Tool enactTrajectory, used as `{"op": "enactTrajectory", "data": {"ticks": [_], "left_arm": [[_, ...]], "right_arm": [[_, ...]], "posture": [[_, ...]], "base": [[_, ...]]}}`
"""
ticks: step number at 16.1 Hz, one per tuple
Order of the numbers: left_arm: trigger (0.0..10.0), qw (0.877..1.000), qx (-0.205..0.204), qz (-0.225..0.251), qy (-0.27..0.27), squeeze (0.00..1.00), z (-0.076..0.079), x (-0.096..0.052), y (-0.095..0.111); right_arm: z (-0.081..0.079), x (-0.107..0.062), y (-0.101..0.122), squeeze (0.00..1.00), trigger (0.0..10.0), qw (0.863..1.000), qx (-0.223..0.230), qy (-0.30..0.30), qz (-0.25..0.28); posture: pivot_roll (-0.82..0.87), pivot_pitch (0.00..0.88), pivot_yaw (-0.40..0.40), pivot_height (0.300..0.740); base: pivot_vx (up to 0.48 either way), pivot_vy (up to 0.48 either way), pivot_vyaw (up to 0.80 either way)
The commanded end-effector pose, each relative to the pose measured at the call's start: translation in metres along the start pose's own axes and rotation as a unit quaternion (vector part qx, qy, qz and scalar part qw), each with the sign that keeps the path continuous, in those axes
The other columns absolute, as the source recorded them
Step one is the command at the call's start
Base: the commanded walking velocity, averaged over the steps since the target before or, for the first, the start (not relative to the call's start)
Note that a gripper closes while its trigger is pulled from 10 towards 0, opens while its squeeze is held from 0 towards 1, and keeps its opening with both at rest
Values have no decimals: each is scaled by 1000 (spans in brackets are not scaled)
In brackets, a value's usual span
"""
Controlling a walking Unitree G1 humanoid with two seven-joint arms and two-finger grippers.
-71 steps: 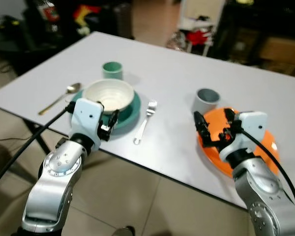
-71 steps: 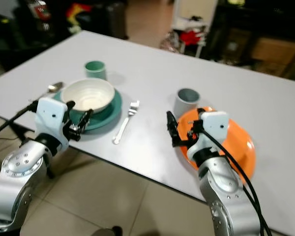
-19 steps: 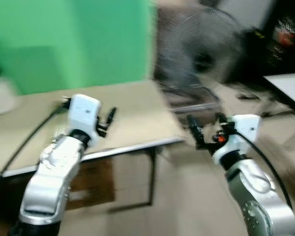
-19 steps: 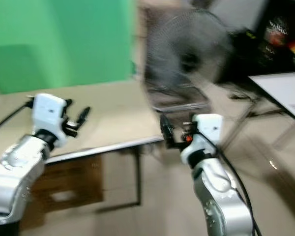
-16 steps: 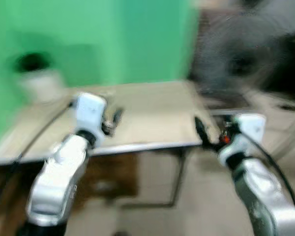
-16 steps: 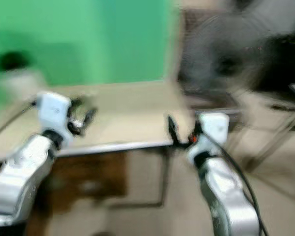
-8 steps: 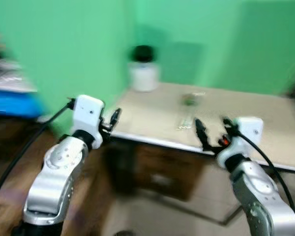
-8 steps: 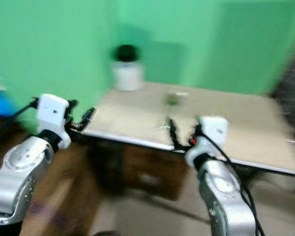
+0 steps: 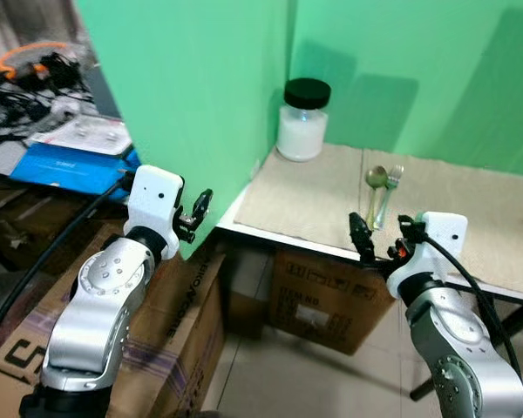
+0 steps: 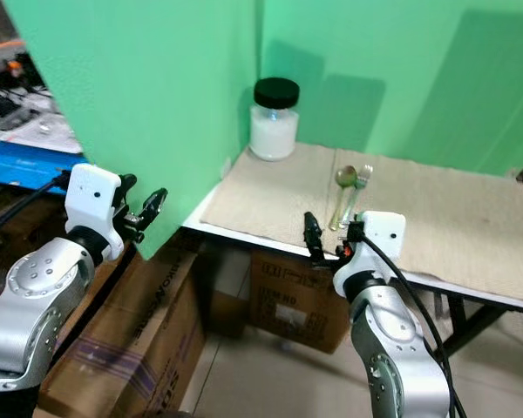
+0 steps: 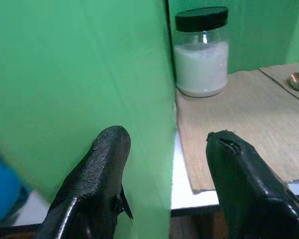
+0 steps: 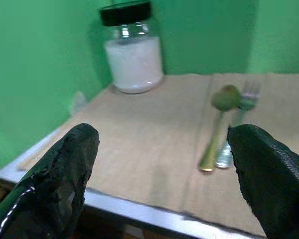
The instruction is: Setting the table
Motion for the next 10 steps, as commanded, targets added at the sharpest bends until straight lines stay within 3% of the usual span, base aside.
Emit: {"op": "enactTrajectory", "data": {"ticks": [1, 6, 8, 10], "left_arm": [[10000, 1000, 4, 8, -6, 0, 3, 2, 4], [10000, 1000, -1, 7, 2, 0, 6, 4, 2], [10000, 1000, 10, 8, 13, 0, 5, 6, 1], [10000, 1000, 7, 11, 16, 0, 7, 9, 2]], "right_arm": [[5, -1, 1, 0, 10000, 1000, -3, -10, -2], [9, 1, 3, 0, 10000, 999, -30, -7, -10], [6, 5, 4, 0, 10000, 1000, -21, -2, -11], [5, 8, 5, 0, 10000, 1000, -21, 2, -11]], "posture": [[52, 0, 6, 740], [56, 0, -14, 740], [57, 0, -23, 740], [54, 0, -34, 740]], "base": [[0, 0, 0], [0, 0, 0], [0, 0, 0], [0, -332, 0]]}}
Point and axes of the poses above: a point about 5 cm out from each wrist's last joint towards the gripper, its own x axis pointing out of the wrist towards the gripper, its own y axis along the axis of the wrist's last joint, z = x × y, the point moved 4 cm from there along x, pointing out of the wrist towards the gripper, and after that the axes turned 6 degrees about x, right-handed, at the moved point
